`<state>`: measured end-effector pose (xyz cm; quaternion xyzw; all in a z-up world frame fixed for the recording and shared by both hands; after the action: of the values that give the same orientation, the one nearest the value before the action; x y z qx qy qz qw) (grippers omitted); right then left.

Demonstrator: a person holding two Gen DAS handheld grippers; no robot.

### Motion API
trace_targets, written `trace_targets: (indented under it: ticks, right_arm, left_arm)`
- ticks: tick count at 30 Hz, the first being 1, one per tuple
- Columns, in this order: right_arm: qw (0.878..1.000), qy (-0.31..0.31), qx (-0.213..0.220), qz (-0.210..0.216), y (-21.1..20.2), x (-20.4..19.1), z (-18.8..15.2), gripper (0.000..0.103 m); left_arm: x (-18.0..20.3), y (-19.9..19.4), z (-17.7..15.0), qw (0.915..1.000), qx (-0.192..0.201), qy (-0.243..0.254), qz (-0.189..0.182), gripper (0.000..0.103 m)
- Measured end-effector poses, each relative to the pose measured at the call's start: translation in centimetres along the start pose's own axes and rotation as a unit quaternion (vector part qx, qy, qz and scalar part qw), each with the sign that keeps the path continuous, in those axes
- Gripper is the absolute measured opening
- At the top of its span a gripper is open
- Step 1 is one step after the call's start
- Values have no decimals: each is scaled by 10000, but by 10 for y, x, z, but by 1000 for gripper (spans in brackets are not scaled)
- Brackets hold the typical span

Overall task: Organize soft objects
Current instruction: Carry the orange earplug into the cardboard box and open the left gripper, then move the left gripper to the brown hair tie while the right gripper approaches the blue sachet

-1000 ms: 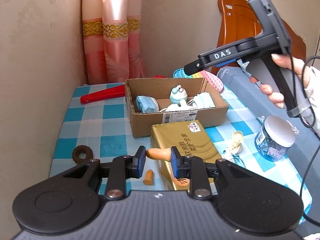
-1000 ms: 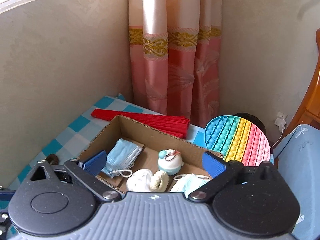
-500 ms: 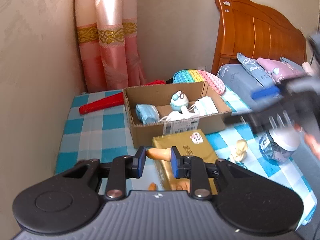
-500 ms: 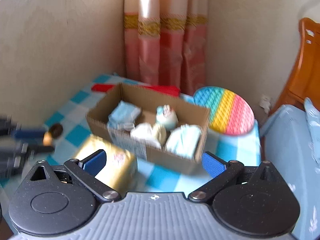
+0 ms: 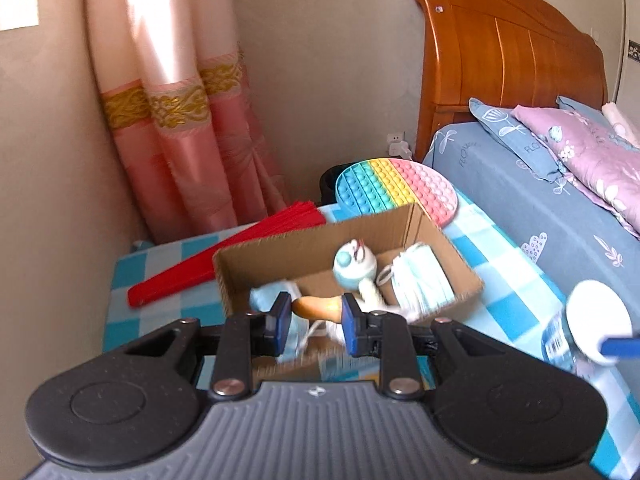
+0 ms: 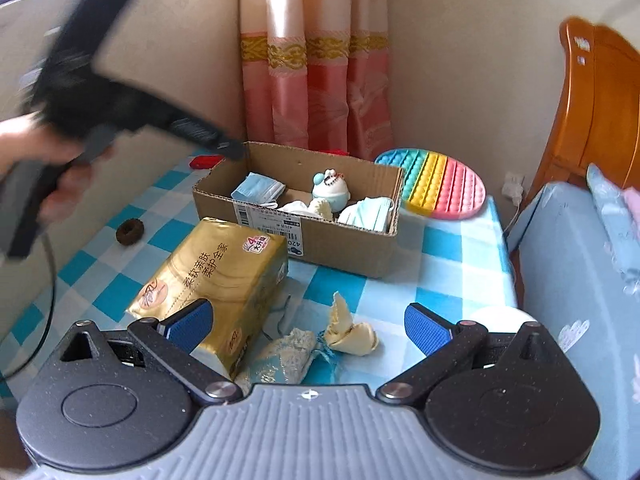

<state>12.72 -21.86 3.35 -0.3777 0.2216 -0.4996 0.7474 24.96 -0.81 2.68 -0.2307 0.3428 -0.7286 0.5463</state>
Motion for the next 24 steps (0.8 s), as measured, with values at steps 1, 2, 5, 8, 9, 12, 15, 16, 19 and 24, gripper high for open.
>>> trace_targets:
  ticks: [1, 2, 5, 8, 9, 12, 15, 16, 19, 24]
  right_arm:
    - [10000, -41, 41, -47, -3, 0, 0, 103]
    - [9999, -63, 66, -70, -6, 0, 0, 103]
    - [9998, -98, 120, -106, -13, 1, -1, 103]
    - [9998, -105, 163, -81, -16, 3, -2, 103]
    - [9998, -95, 175, -65, -18, 4, -2, 103]
    - [9998, -51, 213, -35, -19, 7, -2, 103]
    - [9997, -15, 242, 36, -20, 9, -2, 103]
    - [9997, -14, 247, 71, -20, 10, -2, 103]
    - [9995, -26, 249, 167, -20, 11, -4, 103]
    - [9993, -119, 171, 312, -15, 10, -12, 103]
  left_arm:
    - [1, 5, 6, 10000, -36, 9, -9, 25]
    - [0, 11, 13, 10000, -56, -6, -16, 25]
    - [1, 26, 30, 10000, -63, 21, 37, 27]
    - [2, 34, 39, 9999, -27, 58, 106, 42]
    - [2, 36, 41, 9999, -21, 37, 119, 70]
    - [0, 34, 42, 9996, 95, -49, 251, 89]
    - [-2, 29, 39, 9996, 79, -104, 247, 90]
    - [-3, 27, 36, 9995, 65, -149, 262, 91]
    - [-3, 15, 28, 9992, 124, -152, 343, 96]
    - [2, -8, 5, 9976, 229, -94, 651, 100]
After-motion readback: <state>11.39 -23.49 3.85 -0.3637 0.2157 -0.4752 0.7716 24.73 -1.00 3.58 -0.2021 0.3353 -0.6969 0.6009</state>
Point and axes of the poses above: each gripper's, at about its wrist camera, not at the fingertips, and y roughly the way its jaws point, x to its right, z to its top, the point moved 1 cm from there along y, roughly the way its jaws point, and after that the axes turned 8 degrees about -x, right-handed, at the moved point
